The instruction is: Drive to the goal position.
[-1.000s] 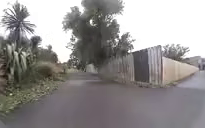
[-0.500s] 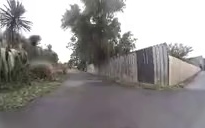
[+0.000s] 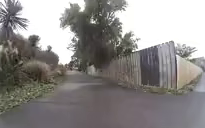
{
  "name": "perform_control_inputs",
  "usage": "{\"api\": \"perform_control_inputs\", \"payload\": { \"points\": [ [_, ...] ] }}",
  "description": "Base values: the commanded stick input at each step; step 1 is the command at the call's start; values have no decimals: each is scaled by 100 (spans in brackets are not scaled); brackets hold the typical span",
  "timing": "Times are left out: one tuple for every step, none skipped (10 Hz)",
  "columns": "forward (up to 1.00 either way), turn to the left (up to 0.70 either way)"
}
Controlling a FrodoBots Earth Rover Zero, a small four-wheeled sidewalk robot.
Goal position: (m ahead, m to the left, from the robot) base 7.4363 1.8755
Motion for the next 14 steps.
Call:
{"api": "perform_control_inputs", "payload": {
  "points": [
    [85,0],
    [85,0],
    [85,0],
    [85,2],
    [85,8],
    [85,29],
    [85,19],
    [85,0],
    [85,0],
    [85,0],
    [85,0],
    [85,0],
    [85,0],
    [85,0]
  ]
}}
